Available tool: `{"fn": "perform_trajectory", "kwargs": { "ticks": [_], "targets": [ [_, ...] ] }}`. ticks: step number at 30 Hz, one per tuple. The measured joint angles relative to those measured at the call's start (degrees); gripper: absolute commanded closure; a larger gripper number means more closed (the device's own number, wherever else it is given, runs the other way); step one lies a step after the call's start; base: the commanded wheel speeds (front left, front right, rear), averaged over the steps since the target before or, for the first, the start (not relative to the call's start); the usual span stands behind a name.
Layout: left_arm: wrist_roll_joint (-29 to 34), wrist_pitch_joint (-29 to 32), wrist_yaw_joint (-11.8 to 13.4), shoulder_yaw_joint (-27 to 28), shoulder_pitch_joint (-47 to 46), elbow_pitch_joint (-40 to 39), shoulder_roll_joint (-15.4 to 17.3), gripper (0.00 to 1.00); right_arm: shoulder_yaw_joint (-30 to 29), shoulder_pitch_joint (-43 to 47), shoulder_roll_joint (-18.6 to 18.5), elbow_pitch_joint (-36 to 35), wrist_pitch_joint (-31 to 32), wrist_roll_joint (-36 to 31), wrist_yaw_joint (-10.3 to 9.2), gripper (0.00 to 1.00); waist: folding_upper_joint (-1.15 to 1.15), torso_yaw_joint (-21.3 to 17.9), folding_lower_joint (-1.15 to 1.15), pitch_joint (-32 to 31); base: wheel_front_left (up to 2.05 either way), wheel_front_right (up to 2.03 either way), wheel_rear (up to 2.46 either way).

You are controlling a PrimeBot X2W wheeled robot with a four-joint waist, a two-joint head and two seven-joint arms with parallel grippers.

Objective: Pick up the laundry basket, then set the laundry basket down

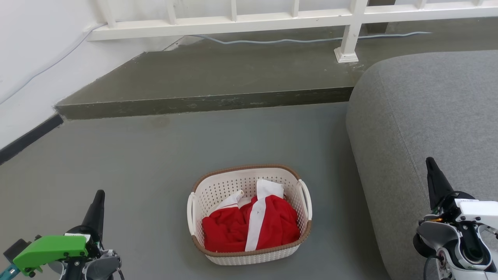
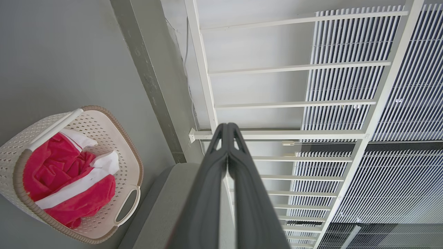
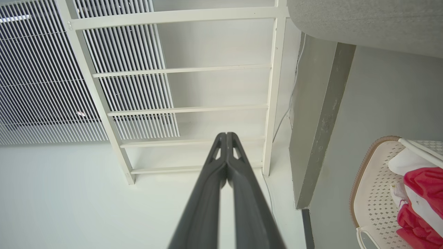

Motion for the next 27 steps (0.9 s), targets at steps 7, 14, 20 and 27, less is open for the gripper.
{"fn": "perform_trajectory", "kwargs": {
  "ticks": [7,14,20,27],
  "targets": [
    [0.0,0.0,-0.1,0.0,-0.1,0.0,0.0,1.0,0.0,0.0,0.0,0.0,0.0,0.0,0.0,1.0,0.0,0.0,0.0,0.0,0.0,0.0,0.0],
    [0.0,0.0,-0.4,0.0,-0.1,0.1,0.0,1.0,-0.1,0.0,0.0,0.0,0.0,0.0,0.0,1.0,0.0,0.0,0.0,0.0,0.0,0.0,0.0],
    [0.0,0.1,-0.4,0.1,-0.1,0.1,0.0,1.0,-0.1,0.0,0.0,0.0,0.0,0.0,0.01,1.0,0.0,0.0,0.0,0.0,0.0,0.0,0.0],
    [0.0,0.1,-0.4,0.1,-0.1,0.1,0.0,1.0,-0.1,0.0,0.0,0.0,0.0,0.0,0.01,1.0,0.0,0.0,0.0,0.0,0.0,0.0,0.0]
  ]
}}
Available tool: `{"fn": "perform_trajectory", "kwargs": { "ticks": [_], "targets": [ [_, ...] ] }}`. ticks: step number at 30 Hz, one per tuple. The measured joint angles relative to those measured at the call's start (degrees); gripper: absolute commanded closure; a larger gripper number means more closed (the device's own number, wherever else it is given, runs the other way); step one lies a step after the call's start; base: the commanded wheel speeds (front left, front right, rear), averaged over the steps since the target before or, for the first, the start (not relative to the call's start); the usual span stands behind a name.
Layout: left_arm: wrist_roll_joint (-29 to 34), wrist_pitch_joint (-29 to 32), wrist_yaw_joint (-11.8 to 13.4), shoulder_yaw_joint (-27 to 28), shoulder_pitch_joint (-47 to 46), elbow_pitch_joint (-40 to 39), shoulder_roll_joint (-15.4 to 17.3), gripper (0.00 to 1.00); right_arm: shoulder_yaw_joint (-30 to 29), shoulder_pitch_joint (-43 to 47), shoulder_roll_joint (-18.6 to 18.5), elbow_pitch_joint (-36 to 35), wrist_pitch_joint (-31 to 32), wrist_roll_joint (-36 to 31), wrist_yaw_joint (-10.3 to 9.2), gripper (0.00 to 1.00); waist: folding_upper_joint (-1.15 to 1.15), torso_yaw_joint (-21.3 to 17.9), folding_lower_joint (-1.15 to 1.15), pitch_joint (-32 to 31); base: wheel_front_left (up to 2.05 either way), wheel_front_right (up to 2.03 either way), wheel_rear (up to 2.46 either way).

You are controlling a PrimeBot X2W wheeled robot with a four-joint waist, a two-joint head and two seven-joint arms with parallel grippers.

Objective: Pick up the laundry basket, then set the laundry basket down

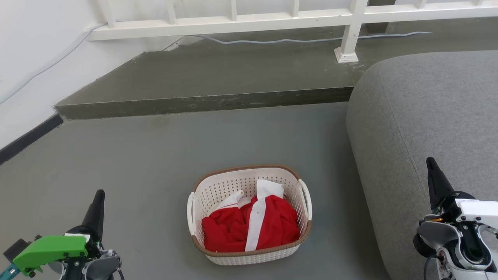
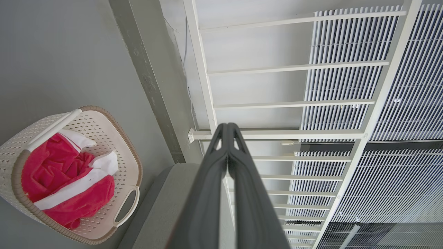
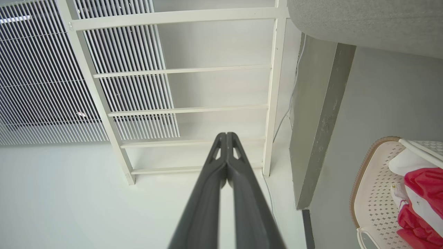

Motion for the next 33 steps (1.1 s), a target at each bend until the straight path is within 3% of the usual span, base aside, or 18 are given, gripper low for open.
{"fn": "perform_trajectory", "kwargs": {
  "ticks": [33],
  "targets": [
    [0.0,0.4,0.0,0.1,0.0,-0.1,-0.1,1.0,-0.2,0.0,0.1,-0.1,0.0,0.0,0.08,1.0,0.0,0.0,0.0,0.0,0.0,0.0,0.0]
  ]
}}
